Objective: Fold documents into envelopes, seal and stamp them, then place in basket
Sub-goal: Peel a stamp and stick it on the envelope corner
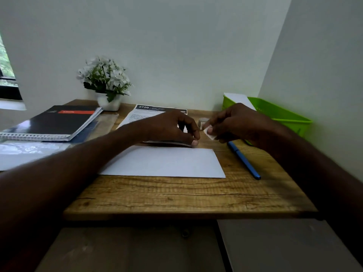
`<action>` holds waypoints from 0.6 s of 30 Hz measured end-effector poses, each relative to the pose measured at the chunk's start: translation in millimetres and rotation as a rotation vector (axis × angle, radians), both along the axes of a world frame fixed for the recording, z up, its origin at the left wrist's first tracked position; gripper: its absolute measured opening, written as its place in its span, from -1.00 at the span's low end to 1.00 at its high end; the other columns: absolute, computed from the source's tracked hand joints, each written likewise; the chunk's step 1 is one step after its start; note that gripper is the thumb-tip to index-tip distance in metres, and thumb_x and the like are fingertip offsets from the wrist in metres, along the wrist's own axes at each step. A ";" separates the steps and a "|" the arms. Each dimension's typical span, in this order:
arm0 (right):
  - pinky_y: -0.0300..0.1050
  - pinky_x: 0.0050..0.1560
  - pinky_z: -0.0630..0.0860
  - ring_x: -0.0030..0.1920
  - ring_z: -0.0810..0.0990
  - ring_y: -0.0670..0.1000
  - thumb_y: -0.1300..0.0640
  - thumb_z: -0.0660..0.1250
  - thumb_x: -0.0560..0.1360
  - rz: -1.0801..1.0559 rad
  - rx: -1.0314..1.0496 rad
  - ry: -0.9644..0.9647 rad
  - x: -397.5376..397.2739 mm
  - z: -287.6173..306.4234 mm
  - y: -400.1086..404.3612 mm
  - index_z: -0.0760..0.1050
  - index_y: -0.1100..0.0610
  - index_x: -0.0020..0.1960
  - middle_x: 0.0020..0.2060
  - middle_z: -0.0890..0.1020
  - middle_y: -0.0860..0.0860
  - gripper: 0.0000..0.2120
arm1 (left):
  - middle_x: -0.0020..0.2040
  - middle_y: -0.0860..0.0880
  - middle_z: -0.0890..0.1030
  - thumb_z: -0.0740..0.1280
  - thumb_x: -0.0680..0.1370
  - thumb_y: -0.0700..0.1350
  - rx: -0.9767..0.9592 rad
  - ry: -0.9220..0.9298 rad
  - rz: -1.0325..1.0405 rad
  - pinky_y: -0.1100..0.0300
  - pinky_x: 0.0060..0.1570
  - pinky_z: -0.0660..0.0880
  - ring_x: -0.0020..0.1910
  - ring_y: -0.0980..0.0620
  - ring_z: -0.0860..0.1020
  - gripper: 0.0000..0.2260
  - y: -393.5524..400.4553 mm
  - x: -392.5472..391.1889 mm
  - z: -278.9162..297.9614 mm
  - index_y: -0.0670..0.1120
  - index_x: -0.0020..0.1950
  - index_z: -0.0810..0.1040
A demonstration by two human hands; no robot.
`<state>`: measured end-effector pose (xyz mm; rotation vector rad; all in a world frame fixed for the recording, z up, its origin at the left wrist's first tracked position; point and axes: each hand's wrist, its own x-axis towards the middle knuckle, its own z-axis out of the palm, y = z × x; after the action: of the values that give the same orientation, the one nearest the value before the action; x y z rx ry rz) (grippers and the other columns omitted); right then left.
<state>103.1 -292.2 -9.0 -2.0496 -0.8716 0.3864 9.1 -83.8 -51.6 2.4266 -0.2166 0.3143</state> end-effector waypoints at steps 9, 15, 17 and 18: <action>-0.20 -0.34 0.62 -0.30 0.74 0.01 0.29 0.58 0.40 -0.031 -0.054 0.020 -22.2 -8.1 -11.0 0.71 0.27 -0.03 -0.22 0.76 0.11 -0.84 | 0.05 -0.09 0.65 0.60 0.43 0.04 0.057 0.079 -0.043 0.27 -0.07 0.43 -0.04 0.01 0.55 -0.82 -12.8 -6.4 0.2 0.09 -0.01 0.72; -0.23 -0.38 0.61 -0.37 0.62 -0.05 0.25 0.60 0.38 -0.087 -0.078 0.012 -19.9 -17.3 -7.8 0.73 0.28 -0.03 -0.18 0.73 0.20 -0.80 | 0.04 -0.07 0.67 0.61 0.44 0.02 0.060 0.092 -0.038 0.00 0.11 0.52 0.03 -0.08 0.57 -0.82 -15.5 -8.0 -0.1 0.06 0.00 0.72; -0.25 -0.39 0.59 -0.40 0.62 -0.05 0.26 0.59 0.40 -0.101 -0.095 0.036 -19.0 -17.5 -7.5 0.72 0.29 -0.02 -0.25 0.72 0.18 -0.81 | 0.04 -0.06 0.67 0.60 0.44 0.02 0.065 0.095 -0.041 0.00 0.11 0.52 0.03 -0.08 0.57 -0.83 -15.5 -8.6 0.1 0.07 0.00 0.72; -0.26 -0.42 0.57 -0.44 0.62 -0.06 0.27 0.58 0.41 -0.110 -0.090 0.059 -18.4 -16.0 -8.3 0.71 0.30 -0.01 -0.33 0.70 0.14 -0.81 | 0.04 -0.05 0.67 0.60 0.44 0.03 0.068 0.096 -0.043 0.01 0.11 0.52 0.03 -0.08 0.57 -0.83 -15.8 -8.6 0.1 0.08 -0.01 0.72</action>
<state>84.6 -300.5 -25.0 -2.1467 -0.7146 0.4300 0.5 -99.5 -51.6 2.4929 -0.2397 0.1734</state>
